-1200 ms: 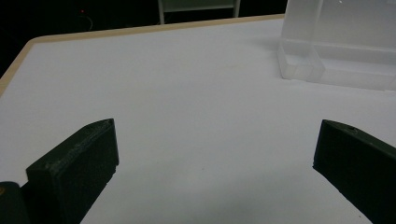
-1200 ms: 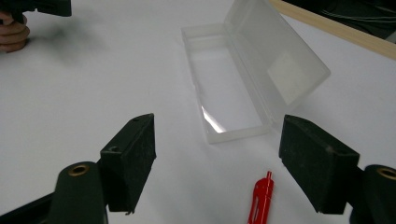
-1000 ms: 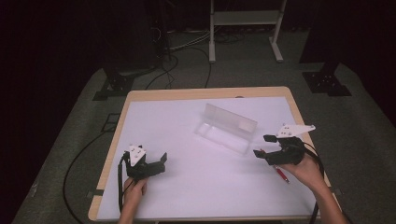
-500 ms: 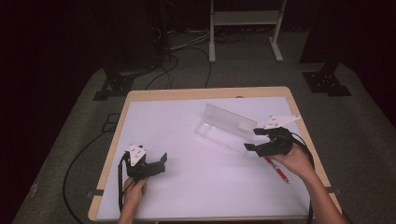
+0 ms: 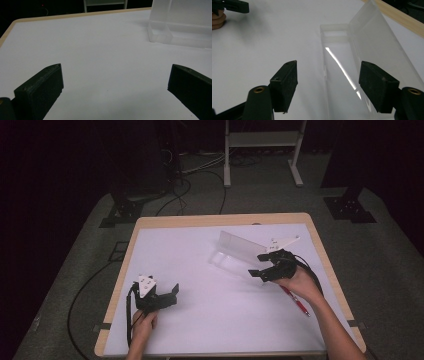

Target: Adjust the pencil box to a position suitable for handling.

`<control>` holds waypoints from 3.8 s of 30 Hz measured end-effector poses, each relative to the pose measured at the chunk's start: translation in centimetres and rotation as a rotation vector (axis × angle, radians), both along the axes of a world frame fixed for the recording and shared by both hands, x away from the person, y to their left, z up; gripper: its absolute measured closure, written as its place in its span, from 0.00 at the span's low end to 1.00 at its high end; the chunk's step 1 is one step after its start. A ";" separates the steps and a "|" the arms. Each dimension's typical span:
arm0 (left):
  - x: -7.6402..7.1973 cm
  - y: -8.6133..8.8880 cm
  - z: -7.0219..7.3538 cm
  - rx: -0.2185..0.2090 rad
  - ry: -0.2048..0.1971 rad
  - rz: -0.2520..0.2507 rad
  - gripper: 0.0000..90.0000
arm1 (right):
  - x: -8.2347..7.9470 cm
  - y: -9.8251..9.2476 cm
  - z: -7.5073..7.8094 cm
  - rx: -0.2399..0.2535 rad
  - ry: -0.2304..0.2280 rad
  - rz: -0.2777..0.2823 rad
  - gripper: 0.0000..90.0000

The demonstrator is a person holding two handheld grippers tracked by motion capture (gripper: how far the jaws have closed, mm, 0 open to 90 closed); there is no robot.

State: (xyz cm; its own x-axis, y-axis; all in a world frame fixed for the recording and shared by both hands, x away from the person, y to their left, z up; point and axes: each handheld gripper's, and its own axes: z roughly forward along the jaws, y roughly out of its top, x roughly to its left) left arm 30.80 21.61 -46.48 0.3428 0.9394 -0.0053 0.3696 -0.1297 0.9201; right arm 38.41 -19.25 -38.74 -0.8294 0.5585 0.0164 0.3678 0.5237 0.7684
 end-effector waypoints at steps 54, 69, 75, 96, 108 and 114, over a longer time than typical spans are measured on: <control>0.2 0.2 0.0 -0.015 0.017 0.004 0.00 | 4.3 6.3 -6.1 -0.179 0.135 0.027 0.74; 0.2 0.2 0.0 -0.011 0.028 0.004 0.00 | 4.6 6.3 -6.6 -0.195 0.142 0.025 0.93; 0.3 0.2 0.0 -0.014 0.032 0.004 0.00 | 4.4 6.5 -6.6 -0.210 0.123 0.030 0.94; 0.4 0.4 0.0 -0.030 0.041 0.013 0.00 | 2.6 6.6 -4.3 -0.233 -0.016 0.074 0.95; 0.4 0.6 0.0 -0.045 0.042 0.018 0.00 | -0.9 5.4 -2.7 -0.159 -0.053 0.165 0.95; 0.4 0.5 0.0 -0.041 0.037 0.015 0.00 | -2.7 5.6 -3.5 -0.171 -0.054 0.217 0.95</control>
